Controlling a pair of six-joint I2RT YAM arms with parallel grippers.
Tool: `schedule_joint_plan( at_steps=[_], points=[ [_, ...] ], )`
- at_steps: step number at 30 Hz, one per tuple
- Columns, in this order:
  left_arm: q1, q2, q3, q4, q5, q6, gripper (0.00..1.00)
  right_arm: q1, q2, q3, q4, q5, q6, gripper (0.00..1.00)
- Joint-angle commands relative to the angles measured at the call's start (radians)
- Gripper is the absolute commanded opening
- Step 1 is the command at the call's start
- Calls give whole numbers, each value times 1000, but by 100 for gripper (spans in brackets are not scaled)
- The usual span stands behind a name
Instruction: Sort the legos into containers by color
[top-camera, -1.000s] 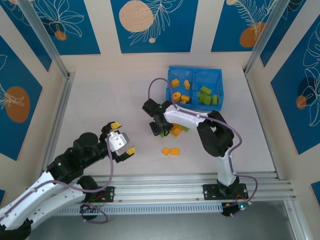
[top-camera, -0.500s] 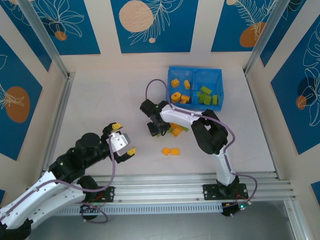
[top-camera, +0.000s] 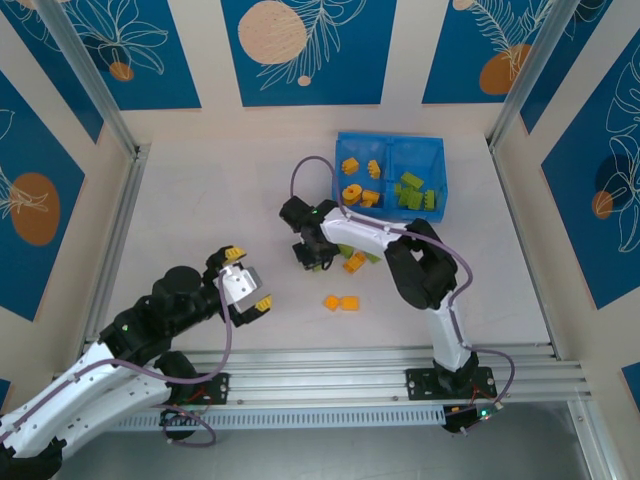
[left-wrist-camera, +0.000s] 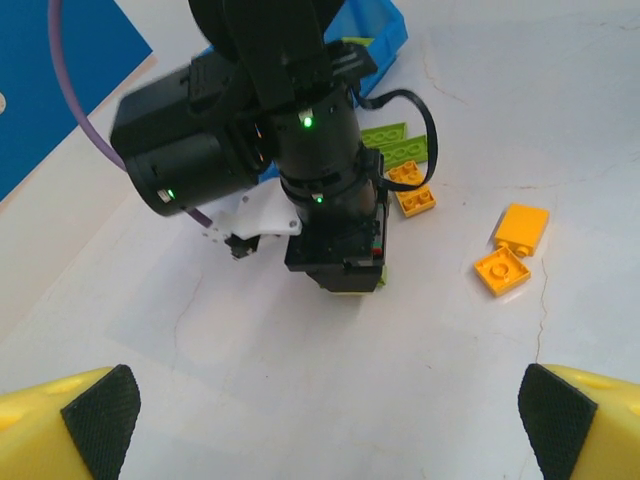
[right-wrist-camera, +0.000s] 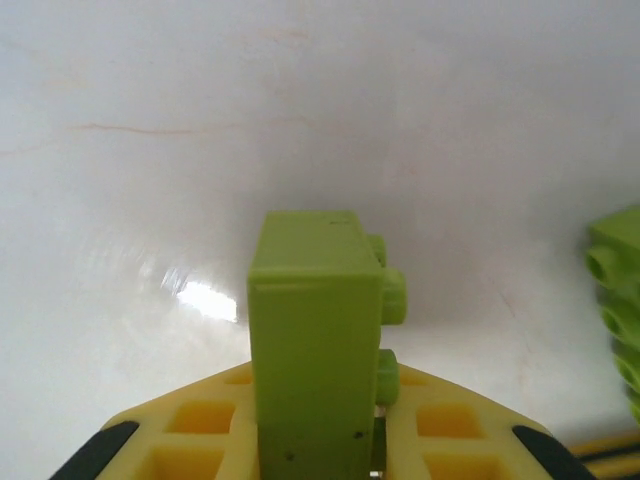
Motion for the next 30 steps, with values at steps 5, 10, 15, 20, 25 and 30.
schedule_joint_plan(
  at_steps=[5,10,15,20,25,30],
  points=[
    [-4,-1,-30,149,121,-3,100,-77,-400,-102,58,50,22,18],
    [-4,26,-37,259,166,-61,100,-293,-549,-143,117,112,-10,19],
    [-3,59,-4,229,161,-82,100,-525,-471,-98,192,126,-82,19],
    [-4,64,17,188,122,-128,100,-657,-221,82,183,108,-84,18],
    [-4,134,117,46,21,-237,100,-715,57,391,60,52,-40,21],
    [-4,172,134,35,-16,-354,100,-730,236,702,-97,-12,-8,35]
  ],
)
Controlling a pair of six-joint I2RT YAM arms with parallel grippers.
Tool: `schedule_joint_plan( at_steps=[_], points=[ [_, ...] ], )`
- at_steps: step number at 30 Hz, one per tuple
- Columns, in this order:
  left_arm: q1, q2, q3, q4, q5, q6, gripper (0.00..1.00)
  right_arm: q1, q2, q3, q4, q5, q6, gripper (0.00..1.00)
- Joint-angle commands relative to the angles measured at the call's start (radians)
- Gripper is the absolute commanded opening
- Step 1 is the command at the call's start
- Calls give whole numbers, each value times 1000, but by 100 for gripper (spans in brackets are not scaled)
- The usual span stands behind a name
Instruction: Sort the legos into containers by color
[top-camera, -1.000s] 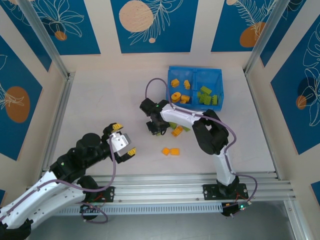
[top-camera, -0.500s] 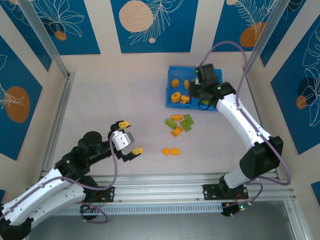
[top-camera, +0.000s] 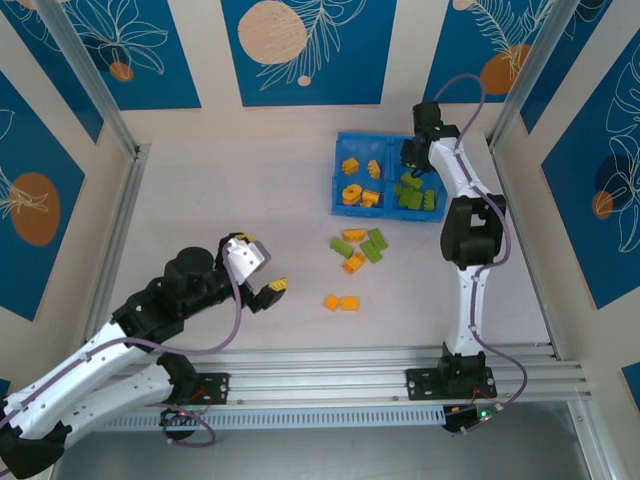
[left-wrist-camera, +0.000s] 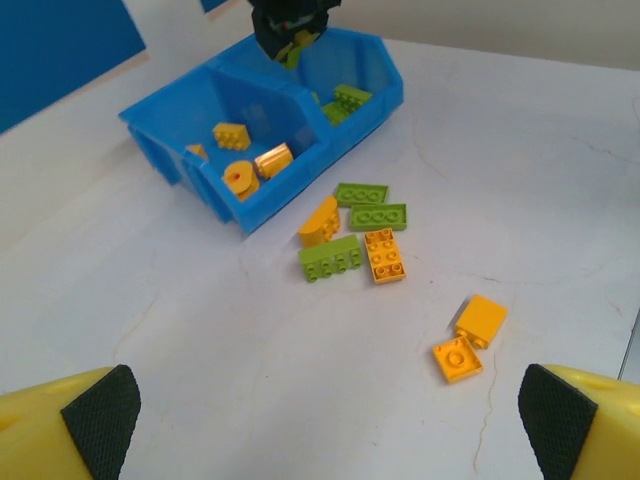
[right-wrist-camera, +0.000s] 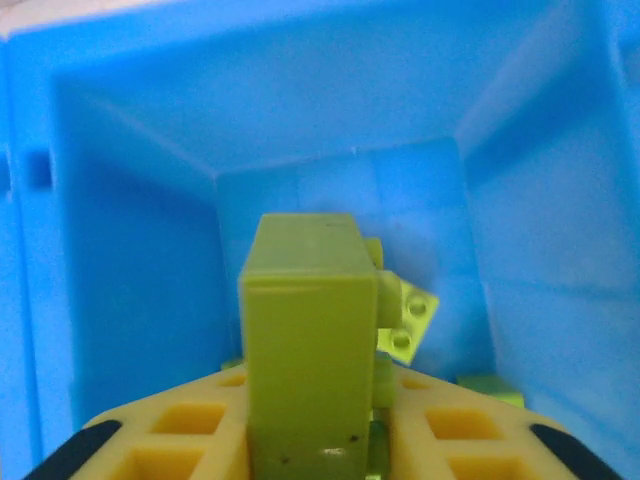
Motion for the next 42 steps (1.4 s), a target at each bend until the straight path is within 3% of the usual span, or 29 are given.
schedule_joint_plan(
  at_steps=[1,4,8,12,17,21,25,28,35,42],
  points=[
    [-4,11,19,-30,-45,-127,100,1,33,178,-143,-61,27,36],
    [-4,39,7,14,-59,-196,100,5,11,212,-171,-65,22,39],
    [-4,121,7,69,-58,-251,100,10,-118,70,-128,-106,22,39],
    [-6,240,38,119,5,-290,100,17,-296,-192,-76,-187,51,38],
    [-14,417,99,125,19,-436,100,36,-616,-612,52,-312,85,41],
    [-51,546,117,107,2,-532,95,83,-889,-860,50,-393,87,54],
    [-106,691,172,29,-9,-543,91,162,-1124,-1032,0,-401,119,69],
    [-157,811,238,-23,2,-512,88,189,-1245,-1113,-48,-400,158,74],
    [-226,1069,414,-153,27,-439,85,193,-1292,-1128,-125,-338,164,78],
    [-230,1129,437,-202,-52,-409,74,200,-1263,-1123,-111,-360,168,79]
  ],
)
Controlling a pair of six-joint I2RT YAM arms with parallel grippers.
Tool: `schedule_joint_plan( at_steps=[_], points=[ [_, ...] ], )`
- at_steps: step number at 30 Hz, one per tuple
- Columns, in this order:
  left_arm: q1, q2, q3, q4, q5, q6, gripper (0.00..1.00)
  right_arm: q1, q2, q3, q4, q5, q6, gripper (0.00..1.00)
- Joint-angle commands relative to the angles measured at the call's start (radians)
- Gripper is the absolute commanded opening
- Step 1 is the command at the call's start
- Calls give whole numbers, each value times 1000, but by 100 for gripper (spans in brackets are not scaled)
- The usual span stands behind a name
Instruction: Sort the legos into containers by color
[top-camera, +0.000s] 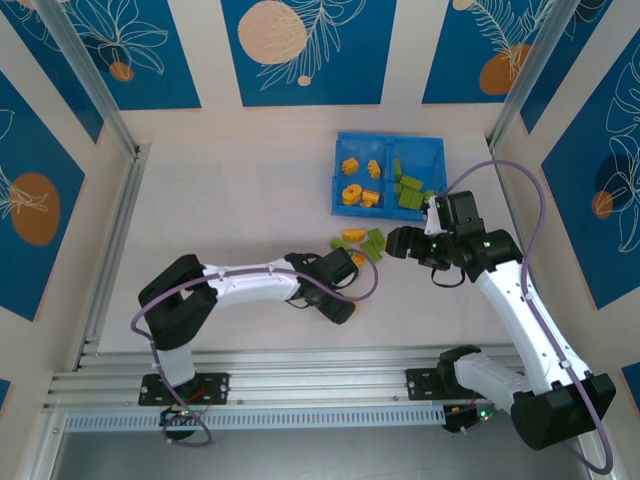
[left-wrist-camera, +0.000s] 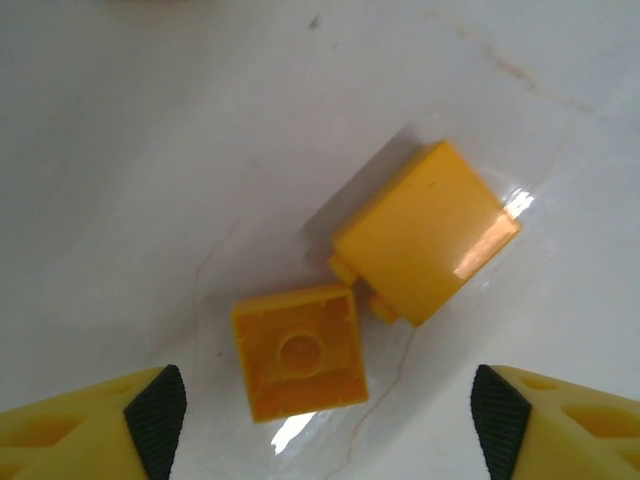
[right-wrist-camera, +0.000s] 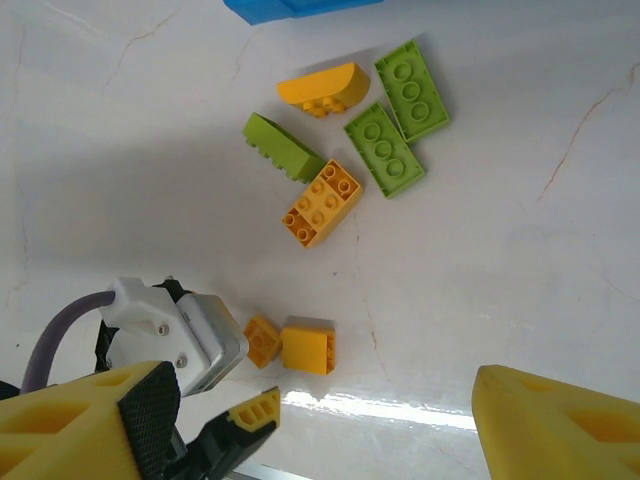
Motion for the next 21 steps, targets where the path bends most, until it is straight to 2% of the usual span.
schedule_joint_plan(
  at_steps=[1,7,14,21],
  points=[
    [-6,24,27,-69,-43,34,72,8,11,-2,-11,-13,17,79],
    [-6,53,14,-45,-53,48,62,21,13,4,-15,-14,30,79],
    [-5,106,38,12,-32,45,57,48,3,6,-38,1,41,79],
    [-3,132,45,43,-29,40,43,78,-9,-11,-36,7,68,79]
  ],
)
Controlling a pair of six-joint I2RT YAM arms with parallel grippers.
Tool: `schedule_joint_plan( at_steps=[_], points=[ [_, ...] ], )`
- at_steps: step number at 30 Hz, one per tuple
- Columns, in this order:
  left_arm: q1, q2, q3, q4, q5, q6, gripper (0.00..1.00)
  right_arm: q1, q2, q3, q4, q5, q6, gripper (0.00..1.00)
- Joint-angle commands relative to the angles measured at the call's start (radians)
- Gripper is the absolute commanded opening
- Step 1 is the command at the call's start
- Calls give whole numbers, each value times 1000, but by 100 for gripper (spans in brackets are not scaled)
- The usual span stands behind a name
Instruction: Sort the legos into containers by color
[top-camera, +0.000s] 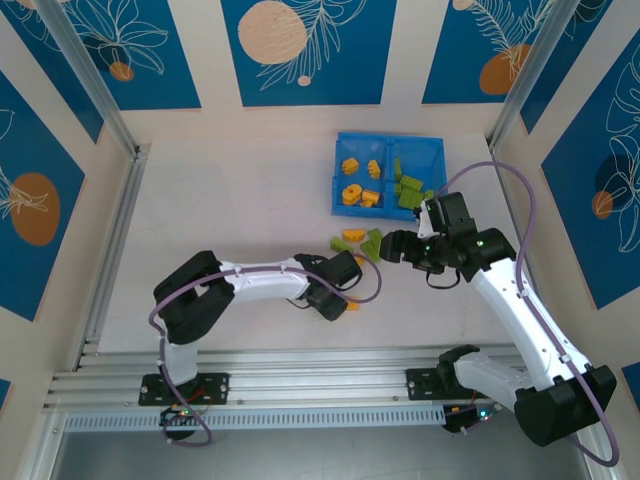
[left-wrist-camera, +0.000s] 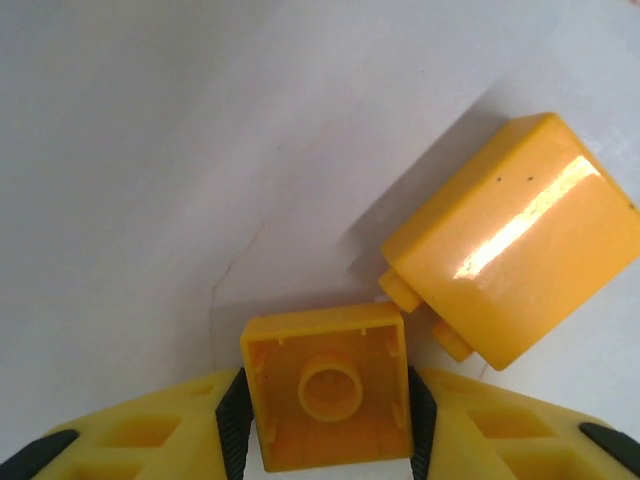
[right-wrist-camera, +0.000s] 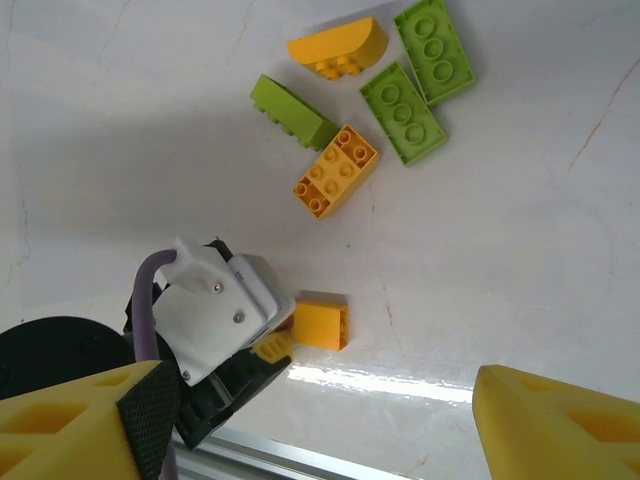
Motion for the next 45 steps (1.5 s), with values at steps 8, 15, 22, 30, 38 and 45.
schedule_joint_plan(
  at_steps=[8,15,22,30,38,45],
  points=[
    [-1,-15,-22,87,-14,-8,35,56,-35,-3,-29,-21,35,79],
    [32,-199,16,76,-91,25,33,60,-115,11,-18,-4,124,79],
    [170,-135,304,84,-117,113,32,32,-250,2,2,118,191,82],
    [318,341,944,20,-60,156,31,27,-296,-11,-48,81,220,82],
    [348,703,1478,22,-43,169,51,26,-390,-36,-82,85,245,83],
    [339,598,1474,57,-6,173,66,28,-394,-36,-100,89,232,82]
  ],
)
